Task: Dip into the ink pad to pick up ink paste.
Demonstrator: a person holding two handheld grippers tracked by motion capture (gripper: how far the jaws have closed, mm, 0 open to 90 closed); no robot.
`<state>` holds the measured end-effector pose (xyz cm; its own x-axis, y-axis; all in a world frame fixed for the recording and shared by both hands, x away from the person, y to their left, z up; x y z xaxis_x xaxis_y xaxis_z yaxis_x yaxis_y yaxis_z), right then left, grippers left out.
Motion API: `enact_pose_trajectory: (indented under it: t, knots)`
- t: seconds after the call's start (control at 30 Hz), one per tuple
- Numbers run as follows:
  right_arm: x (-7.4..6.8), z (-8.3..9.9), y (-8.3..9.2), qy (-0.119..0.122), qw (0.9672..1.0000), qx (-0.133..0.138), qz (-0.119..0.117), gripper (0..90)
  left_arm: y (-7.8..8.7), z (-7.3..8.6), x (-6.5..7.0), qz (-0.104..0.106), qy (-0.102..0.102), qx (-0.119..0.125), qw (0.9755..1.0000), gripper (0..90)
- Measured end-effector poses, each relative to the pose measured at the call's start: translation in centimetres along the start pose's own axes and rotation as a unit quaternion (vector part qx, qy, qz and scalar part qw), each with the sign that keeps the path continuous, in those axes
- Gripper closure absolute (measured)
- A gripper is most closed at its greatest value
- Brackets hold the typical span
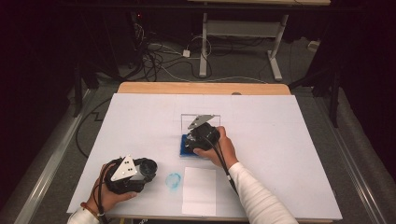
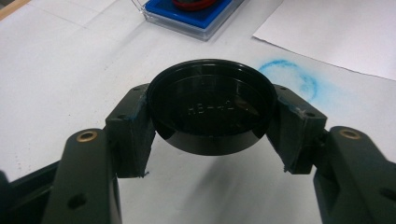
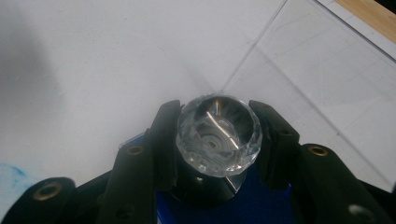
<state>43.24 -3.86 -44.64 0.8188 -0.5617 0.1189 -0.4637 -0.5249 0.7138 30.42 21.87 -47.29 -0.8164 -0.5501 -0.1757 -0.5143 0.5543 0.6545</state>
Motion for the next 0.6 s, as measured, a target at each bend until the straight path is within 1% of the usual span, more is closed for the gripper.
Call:
enact_pose_trajectory:
  t: [0.07,0.1,0.13,0.3,0.47,0.6]
  knots:
    - [0.00,0.02,-0.01,-0.001,1.0000,0.001,-0.001,57.0,-0.01,0.03,-0.01,0.001,0.000,-0.001,1.0000,36.2]
    - [-0.12,0.00,0.00,0.001,1.0000,0.000,0.002,57.0,-0.07,0.01,0.07,0.001,0.006,0.003,1.0000,36.2]
    - [-0.20,-0.03,0.01,0.005,1.0000,-0.001,0.005,57.0,-0.08,0.00,0.07,0.001,0.006,0.004,1.0000,36.2]
    - [-0.30,-0.03,0.09,0.006,0.9999,-0.005,0.007,57.1,-0.10,-0.03,0.08,0.002,0.006,0.003,1.0000,36.2]
    - [-0.14,0.06,0.07,0.000,1.0000,0.001,0.004,57.0,-0.05,0.01,0.10,0.004,0.006,0.005,1.0000,36.2]
    - [-0.33,0.06,0.09,0.004,1.0000,0.000,0.008,57.0,-0.06,0.03,0.06,0.004,0.007,0.005,1.0000,36.2]
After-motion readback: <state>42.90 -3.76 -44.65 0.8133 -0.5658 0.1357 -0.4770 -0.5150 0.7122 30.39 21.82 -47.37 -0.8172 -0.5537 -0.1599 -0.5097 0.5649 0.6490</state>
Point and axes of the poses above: each handheld gripper's, and its own axes: y roughly backward along the jaws, z roughly out of its underside, x roughly to its right, the point moved 2 cm from there along -y, roughly forward along the jaws, and after that the axes turned 1 degree about -x, right-handed, at the moved point
